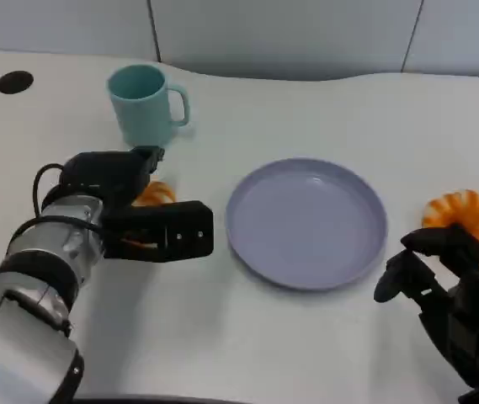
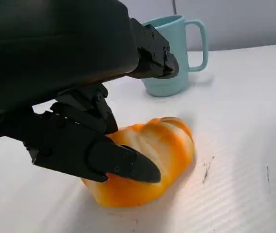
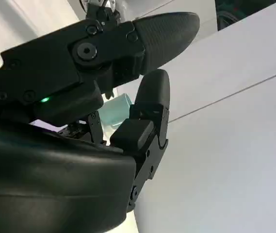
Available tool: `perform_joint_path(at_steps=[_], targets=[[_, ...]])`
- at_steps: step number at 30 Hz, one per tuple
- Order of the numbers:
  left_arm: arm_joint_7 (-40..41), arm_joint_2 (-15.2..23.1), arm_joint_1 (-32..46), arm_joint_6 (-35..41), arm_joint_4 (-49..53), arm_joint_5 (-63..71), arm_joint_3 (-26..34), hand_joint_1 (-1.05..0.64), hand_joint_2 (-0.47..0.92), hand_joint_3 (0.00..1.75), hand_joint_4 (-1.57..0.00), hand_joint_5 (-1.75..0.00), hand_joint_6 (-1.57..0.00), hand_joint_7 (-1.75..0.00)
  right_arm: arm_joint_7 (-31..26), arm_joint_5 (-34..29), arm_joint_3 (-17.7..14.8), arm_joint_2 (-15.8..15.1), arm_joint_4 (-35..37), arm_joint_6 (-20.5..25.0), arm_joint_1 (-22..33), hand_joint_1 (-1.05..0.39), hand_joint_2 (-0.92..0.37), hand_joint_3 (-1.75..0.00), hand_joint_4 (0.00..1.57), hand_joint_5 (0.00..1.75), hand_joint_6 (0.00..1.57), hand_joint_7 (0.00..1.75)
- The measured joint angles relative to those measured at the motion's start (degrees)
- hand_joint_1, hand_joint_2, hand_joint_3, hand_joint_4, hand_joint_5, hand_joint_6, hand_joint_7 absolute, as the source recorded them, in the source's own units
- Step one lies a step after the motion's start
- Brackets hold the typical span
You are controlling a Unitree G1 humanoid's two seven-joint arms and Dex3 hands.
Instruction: Grasp the bread from the table and place it into the plate.
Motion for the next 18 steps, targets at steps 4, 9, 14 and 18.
perform_joint_path(at_steps=[4,9,14,18], targets=[[-0.51,0.08,0.05,-1.16,0.0,-0.74,1.09,-0.05,0.92,0.03,-0.72,-1.22,-1.14,-0.09,0.01,0.53,0.01,0.0,0.0,-0.01,0.0,-0.57,-0.92,-0.12,0.62,1.7,0.79,0.9],[-0.8,0.07,0.09,-1.39,0.01,-1.48,1.46,-0.06,0.91,0.02,-0.68,-1.36,-1.03,-0.38,0.0,0.48,0.07,0.0,0.0,-0.09,0.0,-0.56,-0.92,-0.13,0.62,1.7,0.78,0.9],[0.86,0.03,0.72,-1.36,0.03,-1.18,1.06,-0.26,0.9,0.01,-0.47,-1.67,-0.46,-1.5,0.01,0.55,0.07,-0.01,0.0,-0.09,0.0,-0.56,-0.92,-0.12,0.62,1.71,0.78,0.9],[0.98,-0.06,1.09,-0.69,0.04,-1.33,1.09,-0.36,0.91,0.0,-0.39,-1.54,-0.47,-1.31,0.0,0.57,0.06,-0.02,0.01,-0.08,-0.01,-0.56,-0.92,-0.12,0.61,1.71,0.78,0.91]])
